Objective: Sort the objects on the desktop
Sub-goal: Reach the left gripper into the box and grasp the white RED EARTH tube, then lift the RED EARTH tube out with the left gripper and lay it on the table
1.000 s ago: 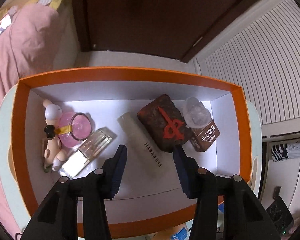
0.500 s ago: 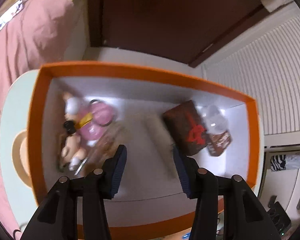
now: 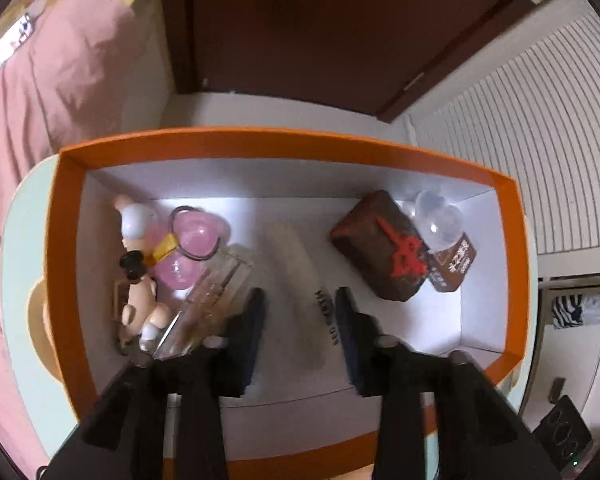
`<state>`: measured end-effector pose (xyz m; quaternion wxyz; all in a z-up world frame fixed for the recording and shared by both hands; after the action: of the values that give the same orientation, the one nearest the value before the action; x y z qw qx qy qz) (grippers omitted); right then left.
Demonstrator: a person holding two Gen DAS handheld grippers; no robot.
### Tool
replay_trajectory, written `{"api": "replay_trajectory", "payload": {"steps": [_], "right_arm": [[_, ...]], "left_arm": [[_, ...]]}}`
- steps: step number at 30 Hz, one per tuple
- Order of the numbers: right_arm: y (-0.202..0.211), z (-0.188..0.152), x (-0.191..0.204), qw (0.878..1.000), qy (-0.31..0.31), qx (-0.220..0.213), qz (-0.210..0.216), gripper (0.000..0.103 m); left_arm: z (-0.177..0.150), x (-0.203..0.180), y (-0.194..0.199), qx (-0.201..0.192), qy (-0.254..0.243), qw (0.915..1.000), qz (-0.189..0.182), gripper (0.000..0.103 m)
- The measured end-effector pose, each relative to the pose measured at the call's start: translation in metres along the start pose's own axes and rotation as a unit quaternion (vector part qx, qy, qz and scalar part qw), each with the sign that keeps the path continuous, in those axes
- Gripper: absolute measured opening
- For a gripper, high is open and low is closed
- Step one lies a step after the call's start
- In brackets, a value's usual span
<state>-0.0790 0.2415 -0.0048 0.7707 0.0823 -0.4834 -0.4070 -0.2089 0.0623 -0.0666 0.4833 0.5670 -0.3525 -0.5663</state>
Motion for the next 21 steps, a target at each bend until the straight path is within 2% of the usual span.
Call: {"api": "replay_trajectory", "payload": {"steps": [2, 3, 4, 5, 7, 9, 15, 21], "right_arm": [[-0.001, -0.001, 0.0, 1.0, 0.0, 0.002, 0.002, 0.078], [-0.002, -0.001, 0.001, 1.0, 0.0, 0.003, 0.002, 0.078], [-0.002, -0.002, 0.001, 1.0, 0.0, 0.005, 0.002, 0.078], [-0.003, -0.002, 0.001, 1.0, 0.001, 0.006, 0.002, 0.078], [-0.003, -0.002, 0.001, 1.0, 0.001, 0.006, 0.003, 0.078], [-0.002, -0.002, 0.001, 1.0, 0.001, 0.004, 0.002, 0.078], [-0.002, -0.002, 0.0, 1.0, 0.001, 0.003, -0.002, 0.078], [-0.004, -0.005, 0.002, 1.0, 0.017, 0.002, -0.012, 0.078]], "left_arm": [[-0.002, -0.006, -0.001, -0.007, -0.021, 0.9996, 0.02, 0.04], [-0.003, -0.01, -0.002, -0.017, -0.049, 0.9977, 0.044, 0.035], [-0.004, -0.012, -0.004, -0.025, -0.07, 0.9953, 0.063, 0.021], [-0.004, -0.013, -0.006, -0.031, -0.085, 0.9928, 0.078, 0.019], [-0.006, -0.015, -0.006, -0.036, -0.098, 0.9912, 0.081, 0.019], [-0.007, -0.014, 0.0, -0.043, -0.098, 0.9918, 0.07, 0.018], [-0.019, -0.018, 0.048, -0.101, -0.094, 0.9904, 0.002, 0.018], [-0.057, -0.009, 0.119, -0.176, -0.098, 0.9771, -0.068, 0.018]]}}
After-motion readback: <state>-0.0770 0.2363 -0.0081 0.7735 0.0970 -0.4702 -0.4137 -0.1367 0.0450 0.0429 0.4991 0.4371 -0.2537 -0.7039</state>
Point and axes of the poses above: each gripper's, at about its wrist camera, not at the fingertips, and y roughly against the way its jaws point, x to its left, z to its top, the point moved 9 cm from there along -y, roughly the way its jaws point, and after that the axes turned 7 degrees about y, right-handed, at the moved point
